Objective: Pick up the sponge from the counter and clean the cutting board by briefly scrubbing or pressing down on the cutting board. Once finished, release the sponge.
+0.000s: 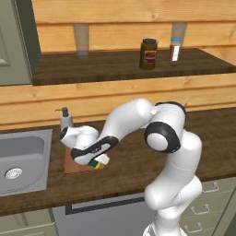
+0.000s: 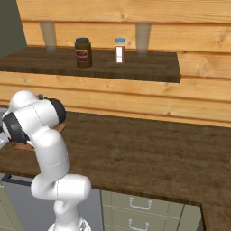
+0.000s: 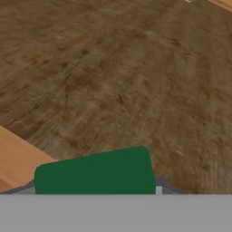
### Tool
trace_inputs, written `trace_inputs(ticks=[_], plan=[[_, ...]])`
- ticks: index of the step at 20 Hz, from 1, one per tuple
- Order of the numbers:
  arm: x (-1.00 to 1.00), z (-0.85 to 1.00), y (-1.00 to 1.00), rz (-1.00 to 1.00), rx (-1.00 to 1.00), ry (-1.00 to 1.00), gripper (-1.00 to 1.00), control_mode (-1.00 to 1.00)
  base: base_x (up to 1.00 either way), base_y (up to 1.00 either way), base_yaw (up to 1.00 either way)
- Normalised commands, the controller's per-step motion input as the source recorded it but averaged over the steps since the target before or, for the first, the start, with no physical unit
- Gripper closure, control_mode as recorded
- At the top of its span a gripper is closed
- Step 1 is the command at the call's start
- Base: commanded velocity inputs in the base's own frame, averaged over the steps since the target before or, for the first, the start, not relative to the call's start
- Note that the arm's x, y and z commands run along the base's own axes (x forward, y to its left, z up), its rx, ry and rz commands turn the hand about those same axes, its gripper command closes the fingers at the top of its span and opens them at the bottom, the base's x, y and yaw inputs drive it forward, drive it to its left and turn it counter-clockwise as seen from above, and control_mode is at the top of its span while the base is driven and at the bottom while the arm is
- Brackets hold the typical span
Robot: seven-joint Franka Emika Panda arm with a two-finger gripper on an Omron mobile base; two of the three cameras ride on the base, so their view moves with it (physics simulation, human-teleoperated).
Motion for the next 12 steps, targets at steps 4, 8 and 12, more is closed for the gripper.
trace_inputs(ticks=[4,8,12], plan=[[-0.30,-0.44,0.25,-0.31,-0.40,-0.41,1.00,-1.00,0.00,0.00,0.00],[-0.20,-0.78,0.13,-0.28,-0.42,-0.43,1.00,-1.00,0.00,0.00,0.00],[-0.12,-0.62,-0.18,-0.25,-0.27,-0.35,1.00,-1.00,0.00,0.00,0.00]])
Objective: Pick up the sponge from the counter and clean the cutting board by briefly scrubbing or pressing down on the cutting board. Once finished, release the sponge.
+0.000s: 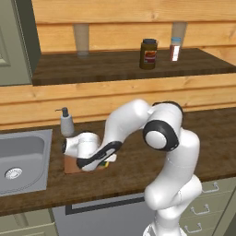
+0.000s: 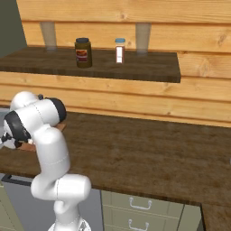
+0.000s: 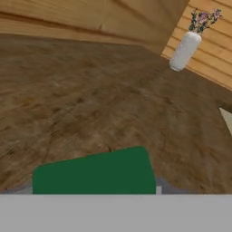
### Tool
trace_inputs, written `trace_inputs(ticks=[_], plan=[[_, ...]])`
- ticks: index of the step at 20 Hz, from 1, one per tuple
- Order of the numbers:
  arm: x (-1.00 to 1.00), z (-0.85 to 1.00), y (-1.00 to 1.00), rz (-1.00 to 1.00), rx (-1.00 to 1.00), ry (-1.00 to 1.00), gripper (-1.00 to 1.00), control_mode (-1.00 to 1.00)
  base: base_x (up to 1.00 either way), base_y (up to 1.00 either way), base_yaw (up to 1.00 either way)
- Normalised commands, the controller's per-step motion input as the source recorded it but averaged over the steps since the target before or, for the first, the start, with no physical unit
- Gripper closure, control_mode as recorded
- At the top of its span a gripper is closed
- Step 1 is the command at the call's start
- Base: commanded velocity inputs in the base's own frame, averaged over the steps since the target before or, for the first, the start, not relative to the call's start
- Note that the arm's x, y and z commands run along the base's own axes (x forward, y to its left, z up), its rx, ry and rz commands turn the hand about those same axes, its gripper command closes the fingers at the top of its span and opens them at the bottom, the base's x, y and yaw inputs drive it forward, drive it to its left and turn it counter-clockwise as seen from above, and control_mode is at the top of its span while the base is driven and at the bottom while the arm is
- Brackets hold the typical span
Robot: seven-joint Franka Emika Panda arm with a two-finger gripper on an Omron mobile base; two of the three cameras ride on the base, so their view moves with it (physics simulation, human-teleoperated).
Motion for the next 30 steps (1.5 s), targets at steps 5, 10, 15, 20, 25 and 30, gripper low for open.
trace_inputs(ticks=[5,10,15,20,25,30], plan=[[-0.02,-0.48,-0.36,-0.22,-0.20,-0.35,1.00,-1.00,0.00,0.00,0.00],[-0.01,0.73,0.02,-0.13,0.18,-0.40,1.00,-1.00,0.00,0.00,0.00],[0.40,0.18,0.27,-0.13,0.15,-0.45,1.00,-1.00,0.00,0.00,0.00],[0.69,-0.01,0.73,-0.16,0.11,-0.19,1.00,-1.00,0.00,0.00,0.00],[0.64,-0.02,0.76,0.00,0.18,0.09,1.00,-1.00,0.00,0.00,0.00],[0.13,-0.31,0.85,0.03,0.02,0.05,1.00,-1.00,0.00,0.00,0.00]])
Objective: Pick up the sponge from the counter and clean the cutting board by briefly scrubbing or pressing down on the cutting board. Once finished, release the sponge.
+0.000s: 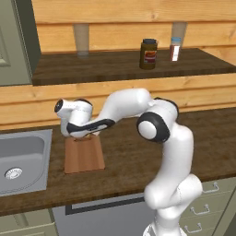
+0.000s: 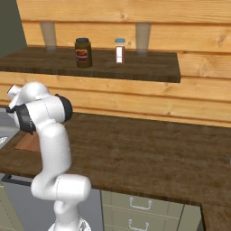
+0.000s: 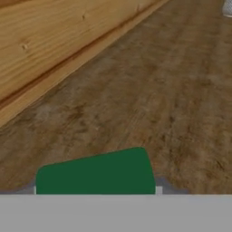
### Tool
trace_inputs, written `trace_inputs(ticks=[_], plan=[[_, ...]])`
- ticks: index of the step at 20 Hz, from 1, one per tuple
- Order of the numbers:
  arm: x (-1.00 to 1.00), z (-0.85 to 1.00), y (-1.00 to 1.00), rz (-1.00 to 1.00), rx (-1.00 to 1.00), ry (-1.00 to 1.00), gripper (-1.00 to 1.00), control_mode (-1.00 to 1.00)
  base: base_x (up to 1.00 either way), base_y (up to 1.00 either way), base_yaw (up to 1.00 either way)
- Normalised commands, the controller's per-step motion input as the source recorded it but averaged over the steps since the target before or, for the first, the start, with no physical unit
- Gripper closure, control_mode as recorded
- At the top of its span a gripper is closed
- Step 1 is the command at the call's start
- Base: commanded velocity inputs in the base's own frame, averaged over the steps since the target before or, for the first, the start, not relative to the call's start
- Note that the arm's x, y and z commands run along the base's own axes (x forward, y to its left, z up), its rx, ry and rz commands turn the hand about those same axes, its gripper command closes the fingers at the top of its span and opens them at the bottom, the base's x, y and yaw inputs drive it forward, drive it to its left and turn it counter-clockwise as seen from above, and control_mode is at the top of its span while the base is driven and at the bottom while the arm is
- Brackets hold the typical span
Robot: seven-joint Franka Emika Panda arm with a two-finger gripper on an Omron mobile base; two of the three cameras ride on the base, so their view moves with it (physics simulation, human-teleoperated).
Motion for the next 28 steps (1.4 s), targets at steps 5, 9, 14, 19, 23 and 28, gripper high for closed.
trace_inputs(ticks=[5,9,14,19,23,28], plan=[[0.00,-0.46,0.73,0.00,-0.23,0.00,1.00,-1.00,0.00,0.00,0.00],[0.01,-0.65,0.17,-0.02,-0.18,0.00,1.00,-1.00,0.00,0.00,0.00],[0.00,-0.90,0.14,-0.03,-0.35,-0.28,1.00,-1.00,0.00,0.00,0.00],[0.00,-0.81,0.00,-0.06,-0.26,-0.20,1.00,-1.00,0.00,0.00,0.00],[-0.09,-0.79,-0.26,-0.03,-0.17,-0.16,1.00,-1.00,0.00,0.00,0.00],[-0.28,-0.78,-0.82,0.00,-0.05,-0.12,1.00,-1.00,0.00,0.00,0.00]])
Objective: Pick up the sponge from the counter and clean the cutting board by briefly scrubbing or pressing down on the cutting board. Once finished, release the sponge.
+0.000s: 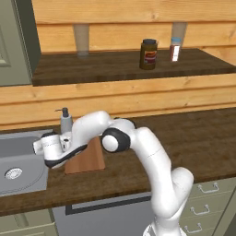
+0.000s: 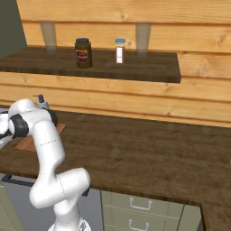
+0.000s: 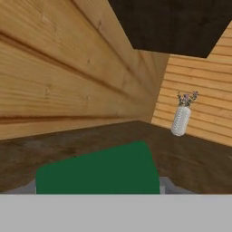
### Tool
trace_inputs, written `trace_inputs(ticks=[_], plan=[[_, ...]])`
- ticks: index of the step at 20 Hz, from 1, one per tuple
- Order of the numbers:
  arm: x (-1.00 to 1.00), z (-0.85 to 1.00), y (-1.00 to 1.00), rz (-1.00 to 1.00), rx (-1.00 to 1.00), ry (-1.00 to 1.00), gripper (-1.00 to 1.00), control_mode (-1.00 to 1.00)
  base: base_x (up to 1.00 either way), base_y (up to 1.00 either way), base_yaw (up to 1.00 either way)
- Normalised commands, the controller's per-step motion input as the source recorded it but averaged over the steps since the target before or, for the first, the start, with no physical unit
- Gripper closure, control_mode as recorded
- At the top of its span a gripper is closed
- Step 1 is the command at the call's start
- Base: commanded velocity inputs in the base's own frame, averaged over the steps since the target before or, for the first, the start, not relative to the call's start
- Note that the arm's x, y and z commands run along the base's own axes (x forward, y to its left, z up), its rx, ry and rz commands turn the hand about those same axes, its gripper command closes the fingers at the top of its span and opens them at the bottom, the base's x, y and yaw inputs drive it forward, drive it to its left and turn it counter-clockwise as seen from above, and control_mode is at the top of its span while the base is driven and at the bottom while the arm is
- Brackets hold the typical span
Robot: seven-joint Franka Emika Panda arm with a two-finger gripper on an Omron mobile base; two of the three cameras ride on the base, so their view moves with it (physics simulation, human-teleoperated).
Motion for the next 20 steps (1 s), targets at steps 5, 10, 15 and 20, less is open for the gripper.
trace_inputs(ticks=[5,10,15,20], plan=[[-0.30,-0.63,-1.00,0.00,0.00,-0.13,1.00,-1.00,0.00,0.00,0.00],[-0.30,-0.75,-0.98,0.00,0.00,-0.17,1.00,-1.00,0.00,0.00,0.00],[-0.45,-0.91,-1.00,0.03,0.00,-0.34,1.00,-1.00,0.00,0.00,0.00],[-0.68,-0.80,-1.00,0.06,0.00,-0.51,1.00,-1.00,0.00,0.00,0.00]])
